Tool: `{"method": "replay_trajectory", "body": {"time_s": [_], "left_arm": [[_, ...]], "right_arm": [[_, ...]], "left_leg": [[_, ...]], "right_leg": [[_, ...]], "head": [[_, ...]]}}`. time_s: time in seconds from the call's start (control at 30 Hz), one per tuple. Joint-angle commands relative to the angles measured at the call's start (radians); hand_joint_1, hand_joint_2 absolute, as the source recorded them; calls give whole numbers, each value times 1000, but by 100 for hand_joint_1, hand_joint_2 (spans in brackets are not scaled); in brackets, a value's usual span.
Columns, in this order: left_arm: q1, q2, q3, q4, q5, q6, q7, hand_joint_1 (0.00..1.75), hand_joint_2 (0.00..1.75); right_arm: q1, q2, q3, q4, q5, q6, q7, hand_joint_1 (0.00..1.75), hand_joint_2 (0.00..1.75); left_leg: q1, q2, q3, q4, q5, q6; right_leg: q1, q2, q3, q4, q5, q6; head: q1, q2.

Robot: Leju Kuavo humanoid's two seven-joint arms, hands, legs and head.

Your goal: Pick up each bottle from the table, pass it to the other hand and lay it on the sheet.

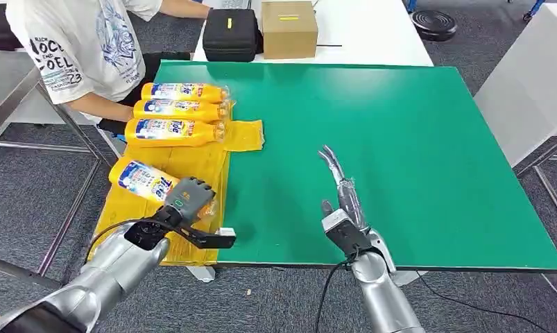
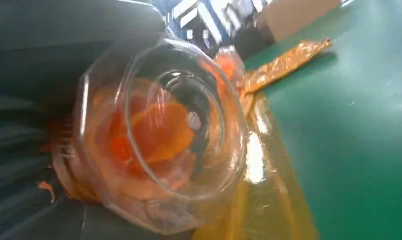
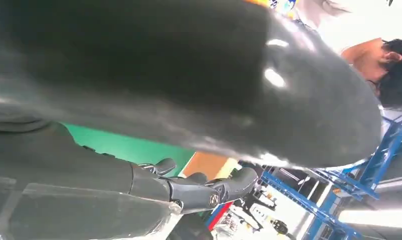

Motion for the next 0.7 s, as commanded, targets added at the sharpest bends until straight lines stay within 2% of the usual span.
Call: {"method": "replay_trajectory", "body": {"time_s": [0.03,0.23,0.57,0.7], "left_arm": [[-50,-40,129,56,175,-74,-55,175,175],[-97,-43,163,19,309,-126,-69,175,175],[-55,-54,135,22,300,-111,-37,175,175],[-27,-59,109,49,263,-51,-7,175,175]], "right_arm": [[-36,-13,-15,42,5,-3,-1,0,0],[-66,-13,-3,69,6,-14,2,0,0],[-65,-14,-4,68,0,-13,4,0,0],[-74,-14,-1,95,-9,-10,5,0,0]], "left_leg": [[2,0,4,2,-3,-2],[2,1,2,1,-1,-2],[2,2,6,1,-3,-3],[1,2,6,-1,-2,-2]], "right_leg": [[2,0,5,0,-2,-2],[2,0,2,0,-1,-2],[2,1,6,0,-2,-2],[1,1,6,-1,-2,-2]], "head": [[0,0],[0,0],[0,0],[0,0]]}}
